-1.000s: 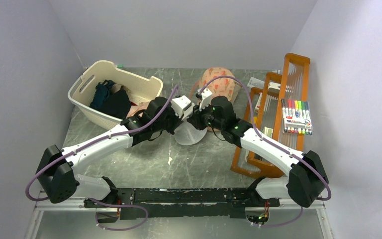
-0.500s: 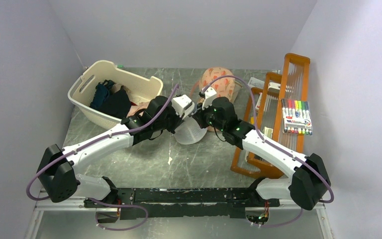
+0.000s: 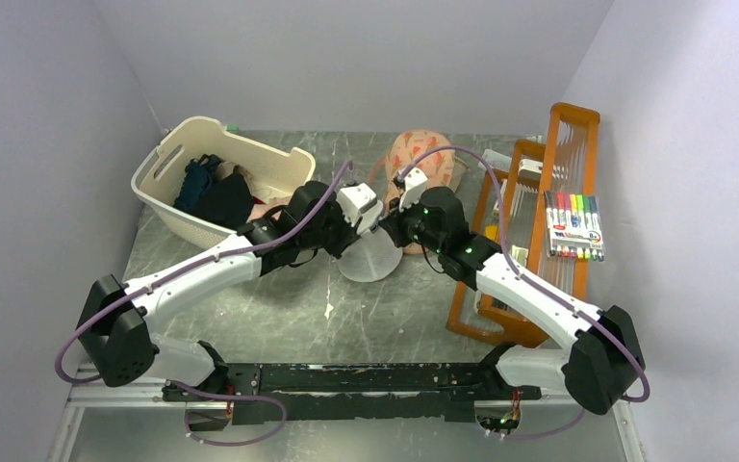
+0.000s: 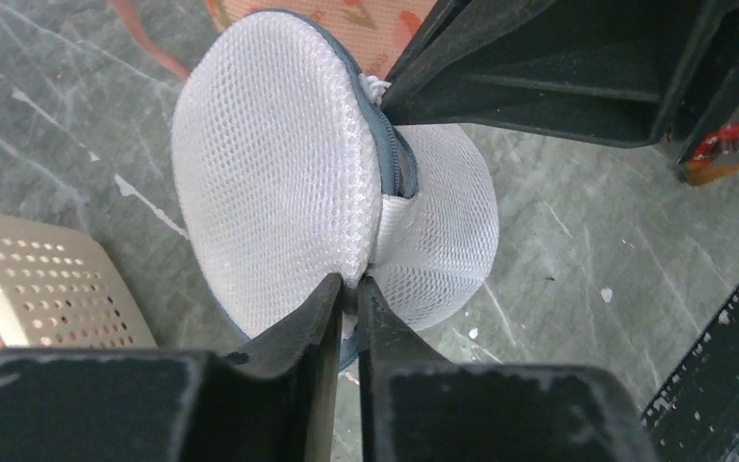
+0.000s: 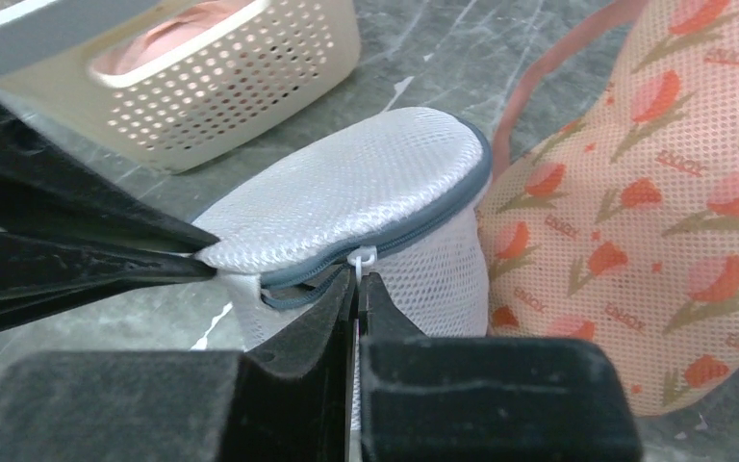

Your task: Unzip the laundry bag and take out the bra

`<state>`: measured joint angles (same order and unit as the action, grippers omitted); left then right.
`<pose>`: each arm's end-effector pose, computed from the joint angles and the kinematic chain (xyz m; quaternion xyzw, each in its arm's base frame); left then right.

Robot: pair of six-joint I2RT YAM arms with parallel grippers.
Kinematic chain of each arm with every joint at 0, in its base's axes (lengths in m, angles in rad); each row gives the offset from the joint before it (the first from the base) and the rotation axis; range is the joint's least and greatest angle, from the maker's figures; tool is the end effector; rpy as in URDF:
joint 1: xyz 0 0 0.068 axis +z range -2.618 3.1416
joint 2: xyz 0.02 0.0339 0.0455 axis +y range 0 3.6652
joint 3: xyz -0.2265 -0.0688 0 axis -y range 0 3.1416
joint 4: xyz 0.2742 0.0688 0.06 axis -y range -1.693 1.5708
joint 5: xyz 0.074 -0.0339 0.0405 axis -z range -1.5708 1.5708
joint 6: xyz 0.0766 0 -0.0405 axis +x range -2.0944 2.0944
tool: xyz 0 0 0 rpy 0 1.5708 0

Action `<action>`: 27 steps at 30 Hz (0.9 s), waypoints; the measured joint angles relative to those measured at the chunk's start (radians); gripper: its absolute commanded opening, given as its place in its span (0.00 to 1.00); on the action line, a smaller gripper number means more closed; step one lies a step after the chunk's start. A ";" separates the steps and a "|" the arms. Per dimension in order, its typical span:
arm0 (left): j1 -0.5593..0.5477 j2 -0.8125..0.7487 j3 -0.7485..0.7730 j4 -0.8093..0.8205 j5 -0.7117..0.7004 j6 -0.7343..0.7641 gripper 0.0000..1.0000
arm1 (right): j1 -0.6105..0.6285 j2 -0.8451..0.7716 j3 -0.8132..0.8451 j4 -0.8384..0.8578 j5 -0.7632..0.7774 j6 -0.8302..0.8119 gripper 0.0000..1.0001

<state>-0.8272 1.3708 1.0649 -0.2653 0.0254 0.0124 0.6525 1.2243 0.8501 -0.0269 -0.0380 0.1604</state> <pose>0.2566 -0.2819 0.2287 0.3633 0.7989 -0.2001 0.4356 0.2834 0.2202 0.2234 -0.2132 0.8060 0.2328 0.5007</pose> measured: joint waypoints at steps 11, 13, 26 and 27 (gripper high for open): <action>0.002 -0.051 -0.024 0.023 0.167 -0.001 0.60 | -0.003 -0.068 -0.047 0.023 -0.183 -0.007 0.00; 0.004 -0.070 -0.035 0.038 0.182 -0.007 0.63 | -0.002 -0.069 -0.049 0.027 -0.201 -0.003 0.00; 0.030 -0.103 -0.061 0.107 0.215 -0.032 0.89 | 0.008 -0.073 -0.053 0.019 -0.154 0.013 0.00; 0.031 -0.115 -0.067 0.113 0.214 -0.032 0.88 | 0.008 -0.076 -0.053 0.016 -0.136 0.016 0.00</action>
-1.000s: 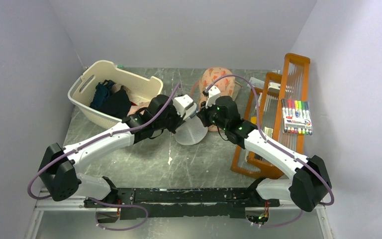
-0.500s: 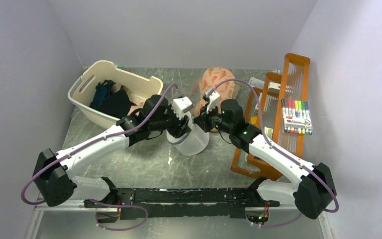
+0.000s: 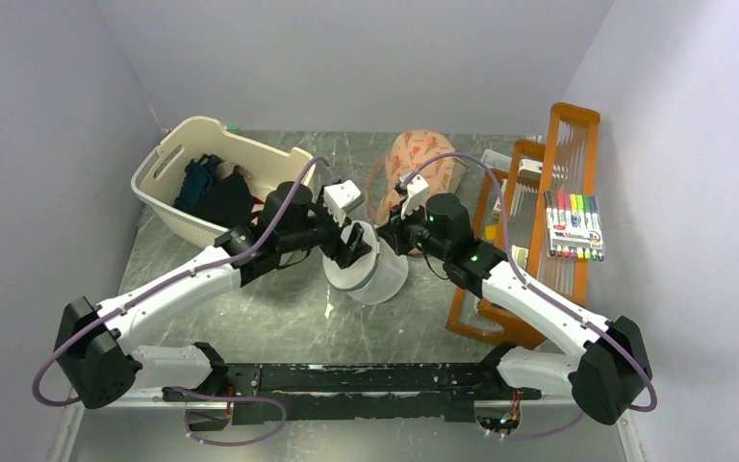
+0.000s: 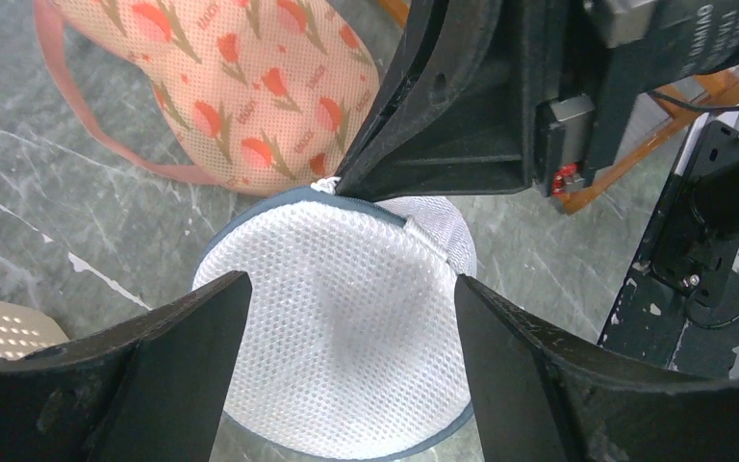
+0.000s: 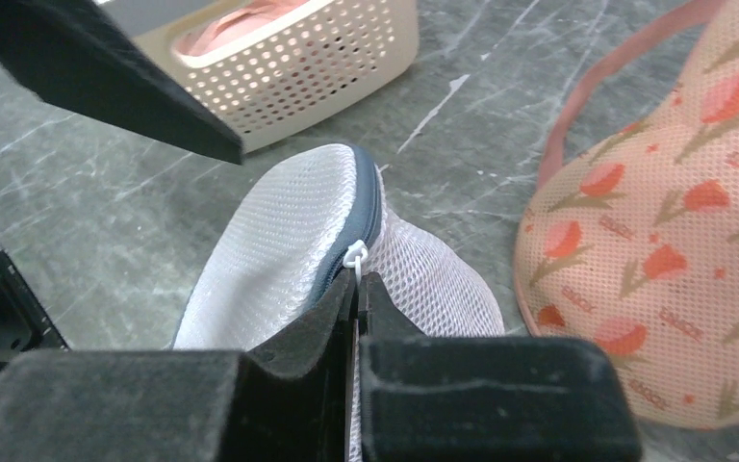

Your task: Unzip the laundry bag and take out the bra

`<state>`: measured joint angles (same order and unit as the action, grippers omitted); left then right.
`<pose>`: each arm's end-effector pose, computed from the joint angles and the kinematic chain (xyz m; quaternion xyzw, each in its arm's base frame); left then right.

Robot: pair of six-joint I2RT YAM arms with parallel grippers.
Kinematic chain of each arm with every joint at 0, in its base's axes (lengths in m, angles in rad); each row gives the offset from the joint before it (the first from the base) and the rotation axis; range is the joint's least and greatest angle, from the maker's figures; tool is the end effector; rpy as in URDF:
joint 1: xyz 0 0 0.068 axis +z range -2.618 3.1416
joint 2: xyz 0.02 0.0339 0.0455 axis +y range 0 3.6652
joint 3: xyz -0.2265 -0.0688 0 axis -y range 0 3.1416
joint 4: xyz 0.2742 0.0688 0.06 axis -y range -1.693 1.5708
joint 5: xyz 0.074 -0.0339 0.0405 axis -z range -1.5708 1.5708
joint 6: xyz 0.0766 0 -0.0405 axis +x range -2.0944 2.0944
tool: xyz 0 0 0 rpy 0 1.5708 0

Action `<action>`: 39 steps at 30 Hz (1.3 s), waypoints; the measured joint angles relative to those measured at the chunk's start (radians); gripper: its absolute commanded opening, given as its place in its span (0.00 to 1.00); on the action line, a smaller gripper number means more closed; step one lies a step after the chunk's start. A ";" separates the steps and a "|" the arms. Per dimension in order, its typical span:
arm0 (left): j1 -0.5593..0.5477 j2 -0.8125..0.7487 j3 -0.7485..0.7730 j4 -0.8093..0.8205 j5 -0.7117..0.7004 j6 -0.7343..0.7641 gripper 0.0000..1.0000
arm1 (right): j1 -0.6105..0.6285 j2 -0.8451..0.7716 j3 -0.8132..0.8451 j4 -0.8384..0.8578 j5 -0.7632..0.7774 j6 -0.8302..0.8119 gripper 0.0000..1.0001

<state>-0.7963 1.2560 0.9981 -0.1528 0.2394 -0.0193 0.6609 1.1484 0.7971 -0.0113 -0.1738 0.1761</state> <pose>0.2432 -0.2746 0.2577 0.3751 0.7438 -0.3075 0.4599 0.2642 0.2222 0.2291 -0.2447 0.7841 0.2952 0.4880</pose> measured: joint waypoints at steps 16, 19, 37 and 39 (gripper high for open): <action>0.008 -0.041 -0.032 0.084 0.063 -0.031 0.85 | 0.007 -0.079 0.004 -0.007 -0.007 0.050 0.00; 0.010 -0.078 -0.052 0.106 0.059 -0.038 0.85 | 0.007 -0.093 0.014 0.008 -0.020 0.058 0.00; 0.017 0.023 0.003 0.014 -0.101 -0.033 0.82 | 0.008 -0.033 0.017 0.007 -0.092 0.074 0.00; 0.017 0.016 0.003 0.013 -0.103 -0.025 0.83 | 0.008 -0.033 0.014 0.002 -0.093 0.072 0.00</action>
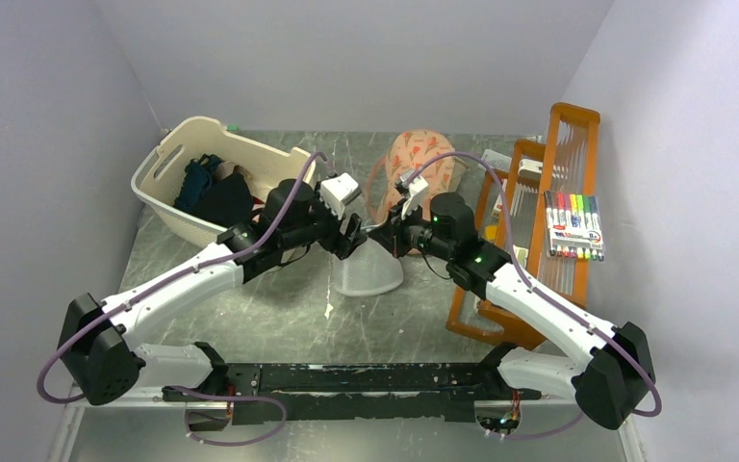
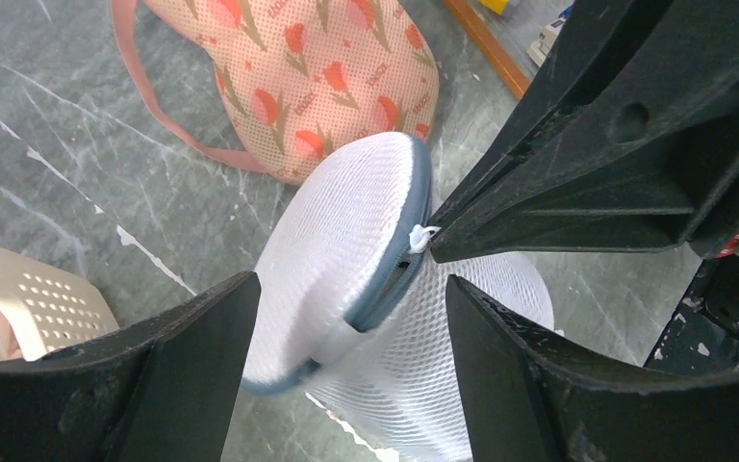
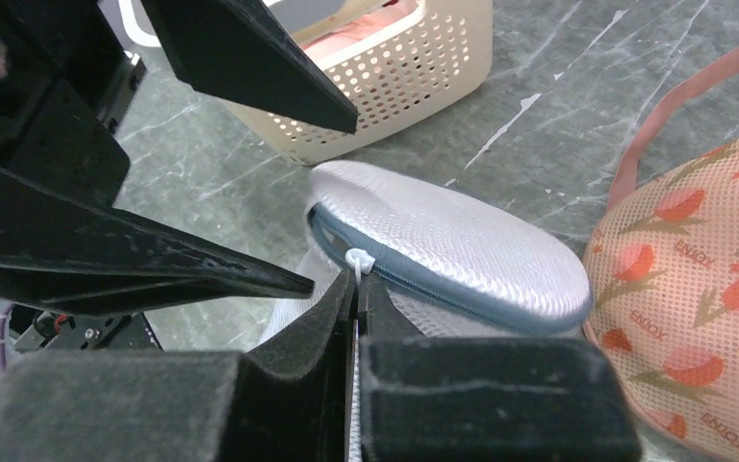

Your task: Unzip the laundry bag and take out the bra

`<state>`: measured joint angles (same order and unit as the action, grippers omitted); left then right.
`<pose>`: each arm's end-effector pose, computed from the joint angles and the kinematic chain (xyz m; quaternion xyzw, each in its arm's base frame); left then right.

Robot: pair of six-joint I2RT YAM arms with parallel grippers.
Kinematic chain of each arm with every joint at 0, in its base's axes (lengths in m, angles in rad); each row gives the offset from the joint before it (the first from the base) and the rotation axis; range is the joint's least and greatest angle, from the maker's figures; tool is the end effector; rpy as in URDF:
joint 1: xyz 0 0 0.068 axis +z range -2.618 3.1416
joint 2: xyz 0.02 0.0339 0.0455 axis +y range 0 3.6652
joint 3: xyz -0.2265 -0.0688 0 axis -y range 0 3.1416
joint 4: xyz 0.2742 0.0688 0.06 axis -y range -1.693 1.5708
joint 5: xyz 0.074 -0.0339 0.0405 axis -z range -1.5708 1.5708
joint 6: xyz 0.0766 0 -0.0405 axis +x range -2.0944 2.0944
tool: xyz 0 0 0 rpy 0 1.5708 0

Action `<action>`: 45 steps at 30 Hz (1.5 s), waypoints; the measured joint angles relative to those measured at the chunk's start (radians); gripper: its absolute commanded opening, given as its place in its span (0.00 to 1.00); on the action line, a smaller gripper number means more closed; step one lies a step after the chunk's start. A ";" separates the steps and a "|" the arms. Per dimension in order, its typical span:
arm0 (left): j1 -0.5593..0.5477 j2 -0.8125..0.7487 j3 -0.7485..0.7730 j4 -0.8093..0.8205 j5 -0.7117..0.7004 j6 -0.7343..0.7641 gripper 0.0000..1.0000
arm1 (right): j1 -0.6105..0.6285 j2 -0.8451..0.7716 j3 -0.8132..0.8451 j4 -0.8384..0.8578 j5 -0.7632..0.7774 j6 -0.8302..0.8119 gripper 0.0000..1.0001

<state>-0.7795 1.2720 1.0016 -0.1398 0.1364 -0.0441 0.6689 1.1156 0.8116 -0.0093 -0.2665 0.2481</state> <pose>0.2566 -0.2682 0.2548 0.3348 0.7652 -0.2712 0.4785 0.2548 0.2271 0.2465 -0.2438 0.7676 0.3544 0.4752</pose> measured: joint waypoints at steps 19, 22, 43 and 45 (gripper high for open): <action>0.010 0.010 -0.006 0.011 0.071 0.035 0.56 | 0.000 0.000 -0.002 -0.003 -0.014 -0.020 0.00; 0.010 0.017 -0.003 0.005 0.075 0.033 0.43 | 0.000 0.000 -0.004 -0.003 -0.013 -0.021 0.00; 0.010 0.020 0.005 -0.010 0.073 0.033 0.07 | 0.001 0.039 -0.004 -0.048 0.188 0.040 0.00; 0.010 0.017 0.005 -0.011 0.072 0.033 0.07 | 0.001 0.039 -0.004 -0.055 0.230 0.054 0.00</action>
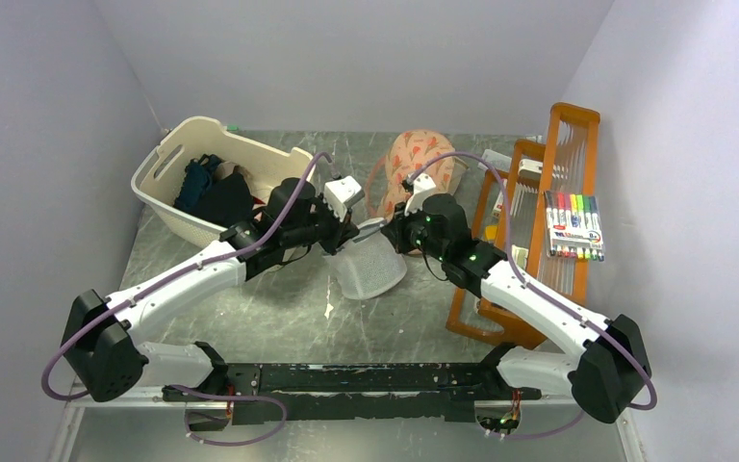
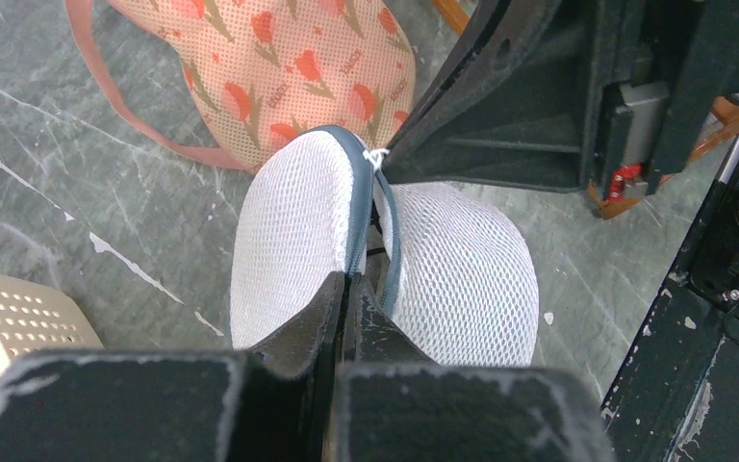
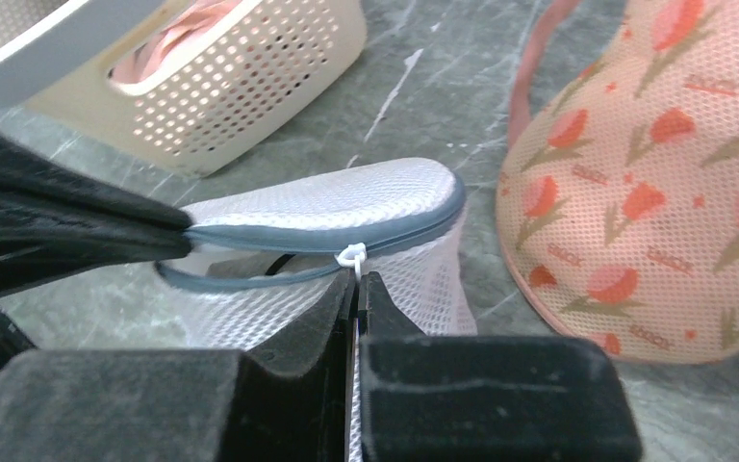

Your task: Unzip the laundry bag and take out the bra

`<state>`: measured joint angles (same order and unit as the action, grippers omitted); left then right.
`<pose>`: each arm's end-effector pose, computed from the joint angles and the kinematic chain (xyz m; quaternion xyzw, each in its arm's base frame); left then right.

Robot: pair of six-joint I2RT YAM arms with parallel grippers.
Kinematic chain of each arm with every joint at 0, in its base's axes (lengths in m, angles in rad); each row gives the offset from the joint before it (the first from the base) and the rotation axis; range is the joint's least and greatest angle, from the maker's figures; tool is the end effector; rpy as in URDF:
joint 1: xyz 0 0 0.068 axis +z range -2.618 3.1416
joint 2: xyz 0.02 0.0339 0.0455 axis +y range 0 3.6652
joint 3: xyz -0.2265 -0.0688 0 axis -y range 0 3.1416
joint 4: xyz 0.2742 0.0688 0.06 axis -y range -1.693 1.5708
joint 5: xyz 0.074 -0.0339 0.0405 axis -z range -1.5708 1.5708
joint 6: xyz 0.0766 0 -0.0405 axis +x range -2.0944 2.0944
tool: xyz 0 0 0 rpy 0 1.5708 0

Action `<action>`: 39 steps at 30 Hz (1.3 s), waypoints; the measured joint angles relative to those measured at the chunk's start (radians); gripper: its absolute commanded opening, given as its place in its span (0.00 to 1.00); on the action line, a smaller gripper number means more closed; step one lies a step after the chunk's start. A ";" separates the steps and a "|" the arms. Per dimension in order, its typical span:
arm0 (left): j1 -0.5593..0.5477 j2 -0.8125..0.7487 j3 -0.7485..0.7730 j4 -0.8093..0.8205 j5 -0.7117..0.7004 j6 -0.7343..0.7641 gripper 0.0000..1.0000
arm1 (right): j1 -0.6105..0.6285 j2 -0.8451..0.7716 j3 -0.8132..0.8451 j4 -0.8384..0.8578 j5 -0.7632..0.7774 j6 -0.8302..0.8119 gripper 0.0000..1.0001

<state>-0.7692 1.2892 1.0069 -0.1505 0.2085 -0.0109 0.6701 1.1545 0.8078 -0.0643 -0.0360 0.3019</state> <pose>0.2565 -0.2704 0.2499 0.3622 0.7576 -0.2848 0.4623 0.2684 0.2162 0.2238 -0.1628 0.8204 0.2692 0.4774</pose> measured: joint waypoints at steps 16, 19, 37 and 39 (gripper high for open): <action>0.003 -0.024 0.000 -0.014 -0.013 0.015 0.53 | -0.029 -0.089 -0.048 0.054 -0.109 -0.039 0.00; 0.003 -0.024 0.000 -0.013 -0.005 0.019 0.60 | -0.028 -0.091 -0.048 0.084 -0.172 -0.054 0.00; 0.003 0.031 0.018 -0.024 0.014 0.021 0.39 | -0.028 -0.050 -0.048 0.116 -0.309 -0.060 0.00; 0.003 0.035 0.018 -0.027 0.018 0.022 0.28 | -0.029 -0.050 -0.048 0.117 -0.309 -0.060 0.00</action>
<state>-0.7666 1.3243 1.0245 -0.1780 0.2264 0.0109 0.6415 1.1049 0.7601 0.0525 -0.3454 0.2420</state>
